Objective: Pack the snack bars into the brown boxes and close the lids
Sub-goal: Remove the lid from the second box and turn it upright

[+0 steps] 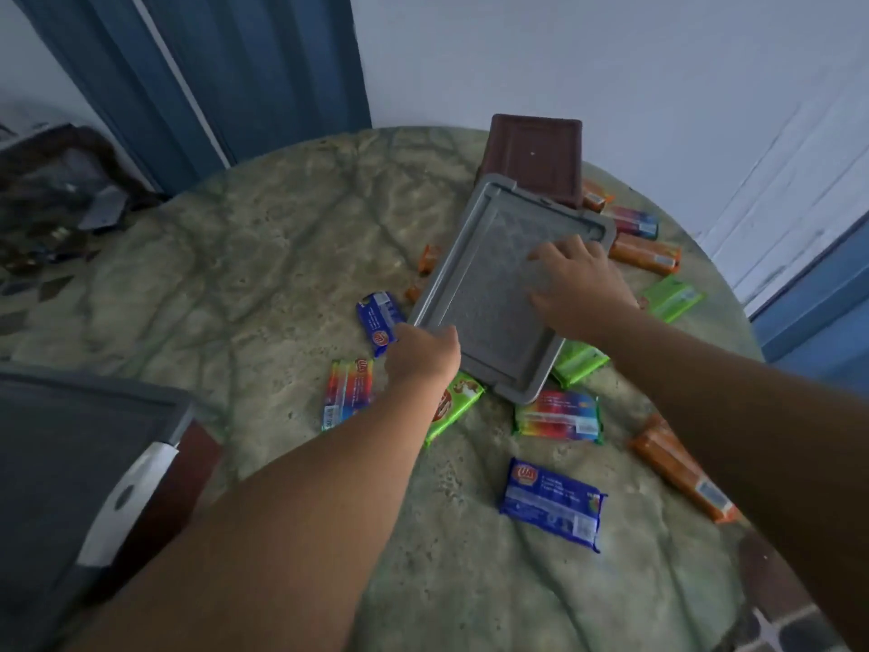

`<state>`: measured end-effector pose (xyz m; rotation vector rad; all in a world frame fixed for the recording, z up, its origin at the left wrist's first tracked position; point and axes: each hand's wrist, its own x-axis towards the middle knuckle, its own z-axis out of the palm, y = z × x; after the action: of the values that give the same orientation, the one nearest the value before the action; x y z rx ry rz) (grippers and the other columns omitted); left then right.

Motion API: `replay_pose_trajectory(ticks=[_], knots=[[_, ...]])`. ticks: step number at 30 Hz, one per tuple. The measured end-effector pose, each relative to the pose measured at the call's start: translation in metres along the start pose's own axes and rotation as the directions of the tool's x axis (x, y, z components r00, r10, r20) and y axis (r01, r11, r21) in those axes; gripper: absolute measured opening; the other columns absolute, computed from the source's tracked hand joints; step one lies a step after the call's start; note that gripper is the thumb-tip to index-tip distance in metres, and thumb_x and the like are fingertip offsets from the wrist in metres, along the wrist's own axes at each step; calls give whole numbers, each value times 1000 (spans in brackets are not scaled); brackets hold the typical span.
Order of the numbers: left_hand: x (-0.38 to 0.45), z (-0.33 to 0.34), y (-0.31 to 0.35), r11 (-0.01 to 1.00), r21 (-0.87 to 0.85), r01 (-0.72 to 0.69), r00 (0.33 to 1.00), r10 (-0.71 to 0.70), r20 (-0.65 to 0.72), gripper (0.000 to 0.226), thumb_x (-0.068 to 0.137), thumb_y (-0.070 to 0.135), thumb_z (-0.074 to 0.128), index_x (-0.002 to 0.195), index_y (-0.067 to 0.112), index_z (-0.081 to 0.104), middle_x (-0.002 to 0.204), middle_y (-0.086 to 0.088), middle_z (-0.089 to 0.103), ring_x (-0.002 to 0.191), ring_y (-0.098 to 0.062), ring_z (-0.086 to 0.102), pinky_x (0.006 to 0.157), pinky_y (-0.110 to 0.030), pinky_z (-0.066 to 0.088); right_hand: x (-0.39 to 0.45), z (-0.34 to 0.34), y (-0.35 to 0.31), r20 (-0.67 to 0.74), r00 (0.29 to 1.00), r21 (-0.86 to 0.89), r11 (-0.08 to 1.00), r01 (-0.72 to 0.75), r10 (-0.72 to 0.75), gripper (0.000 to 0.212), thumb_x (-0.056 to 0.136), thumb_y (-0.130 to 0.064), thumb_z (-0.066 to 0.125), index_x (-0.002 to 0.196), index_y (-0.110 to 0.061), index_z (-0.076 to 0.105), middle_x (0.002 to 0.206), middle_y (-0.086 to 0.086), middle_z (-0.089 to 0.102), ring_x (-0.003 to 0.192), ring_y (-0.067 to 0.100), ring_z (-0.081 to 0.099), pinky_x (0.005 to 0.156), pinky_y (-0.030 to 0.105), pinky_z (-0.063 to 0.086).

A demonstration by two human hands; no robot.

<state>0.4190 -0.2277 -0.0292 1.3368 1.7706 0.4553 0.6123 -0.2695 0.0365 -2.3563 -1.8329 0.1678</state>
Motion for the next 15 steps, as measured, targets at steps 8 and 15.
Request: replay_pose_trajectory(ticks=[8, 15], knots=[[4, 51, 20, 953, -133, 271, 946, -290, -146, 110, 73, 73, 60, 157, 9, 29, 149, -14, 49, 126, -37, 56, 105, -52, 48, 64, -7, 45, 9, 991, -89, 987, 133, -133, 57, 94, -42, 60, 140, -14, 42, 142, 22, 41, 135, 45, 39, 116, 55, 29], [16, 68, 23, 909, -318, 270, 908, -350, -231, 97, 86, 51, 72, 153, 1, 23, 146, -11, 47, 131, -34, 51, 110, -44, 41, 93, -14, 58, 59, 991, -41, 992, 123, -120, 66, 98, -49, 55, 149, -15, 30, 145, 22, 41, 134, 45, 41, 107, 55, 38]])
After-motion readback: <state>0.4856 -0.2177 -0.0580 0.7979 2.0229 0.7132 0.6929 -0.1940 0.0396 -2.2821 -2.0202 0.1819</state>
